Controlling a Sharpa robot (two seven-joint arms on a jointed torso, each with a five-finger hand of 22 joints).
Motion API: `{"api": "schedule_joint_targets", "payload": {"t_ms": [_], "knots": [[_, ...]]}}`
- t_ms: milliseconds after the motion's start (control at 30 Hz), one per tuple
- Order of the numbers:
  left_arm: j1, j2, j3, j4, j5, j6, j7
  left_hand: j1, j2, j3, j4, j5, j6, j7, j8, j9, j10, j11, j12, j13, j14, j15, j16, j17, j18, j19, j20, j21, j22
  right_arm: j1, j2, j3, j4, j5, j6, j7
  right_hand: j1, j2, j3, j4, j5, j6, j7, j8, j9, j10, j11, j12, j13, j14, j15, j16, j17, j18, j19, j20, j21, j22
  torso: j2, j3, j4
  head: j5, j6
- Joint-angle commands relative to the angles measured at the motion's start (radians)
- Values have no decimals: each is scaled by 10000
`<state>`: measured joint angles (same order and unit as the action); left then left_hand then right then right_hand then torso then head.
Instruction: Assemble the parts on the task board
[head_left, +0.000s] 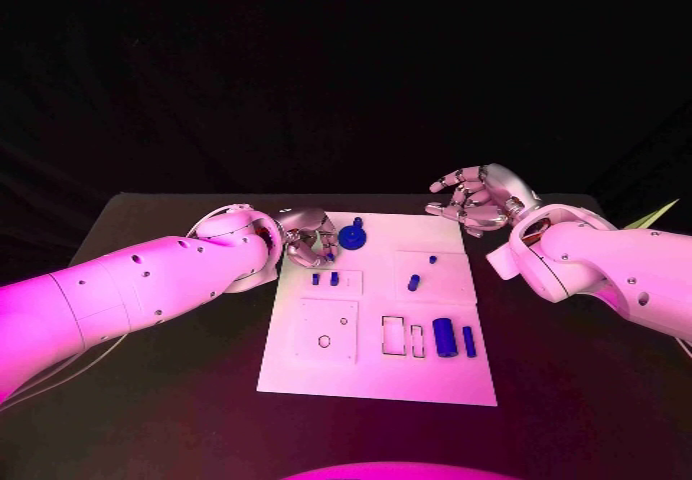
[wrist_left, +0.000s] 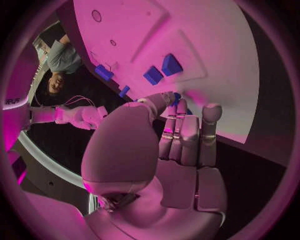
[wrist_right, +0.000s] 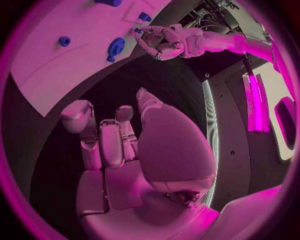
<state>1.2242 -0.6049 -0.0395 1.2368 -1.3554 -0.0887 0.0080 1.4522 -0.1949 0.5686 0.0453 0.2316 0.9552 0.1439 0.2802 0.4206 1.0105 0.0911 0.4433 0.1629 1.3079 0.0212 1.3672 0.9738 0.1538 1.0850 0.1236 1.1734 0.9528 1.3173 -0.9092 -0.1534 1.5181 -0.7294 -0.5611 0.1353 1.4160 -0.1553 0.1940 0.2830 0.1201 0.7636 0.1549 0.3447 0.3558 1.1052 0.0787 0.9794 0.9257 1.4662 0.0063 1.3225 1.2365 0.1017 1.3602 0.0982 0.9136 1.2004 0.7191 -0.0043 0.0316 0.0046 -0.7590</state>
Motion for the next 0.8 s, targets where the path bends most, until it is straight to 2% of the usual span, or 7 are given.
{"api": "schedule_joint_targets", "payload": {"t_ms": [33,500,800], "knots": [[-11,25,-7,9,-13,60,-14,-162,125,278,-177,-32,218,62,-66,-18,520,-78,-70,38,37,-48,200,128,-99,150,16,178,213,-7,0,1,10,-7,21,24,-111,-12,422,29,142,115,55,224,84,-322,-54,-94,-42,84,-123,-123,-70,216,-87,-18,-219,-43,-1,-6,7,-4,-1],[-11,17,-11,-27,-62,2,-101,-151,104,219,-232,-34,261,33,-99,-8,611,-107,-115,90,43,-74,216,140,-78,84,-6,125,138,-11,7,1,-2,-6,19,31,-151,-17,458,26,157,110,46,263,74,-305,-64,-110,-121,90,-134,-176,-93,223,-63,-30,-320,-111,4,-2,10,-6,-3],[-11,29,-12,-46,-53,1,-77,-229,82,201,-224,-20,15,112,-347,-80,420,-17,-390,92,-51,-12,177,-16,-75,-2,34,50,62,-20,10,1,-14,-6,20,36,-151,-17,458,26,157,110,46,263,74,-305,-64,-110,-121,90,-134,-176,-93,223,-63,-30,-320,-111,-4,0,2,11,-10]]}}
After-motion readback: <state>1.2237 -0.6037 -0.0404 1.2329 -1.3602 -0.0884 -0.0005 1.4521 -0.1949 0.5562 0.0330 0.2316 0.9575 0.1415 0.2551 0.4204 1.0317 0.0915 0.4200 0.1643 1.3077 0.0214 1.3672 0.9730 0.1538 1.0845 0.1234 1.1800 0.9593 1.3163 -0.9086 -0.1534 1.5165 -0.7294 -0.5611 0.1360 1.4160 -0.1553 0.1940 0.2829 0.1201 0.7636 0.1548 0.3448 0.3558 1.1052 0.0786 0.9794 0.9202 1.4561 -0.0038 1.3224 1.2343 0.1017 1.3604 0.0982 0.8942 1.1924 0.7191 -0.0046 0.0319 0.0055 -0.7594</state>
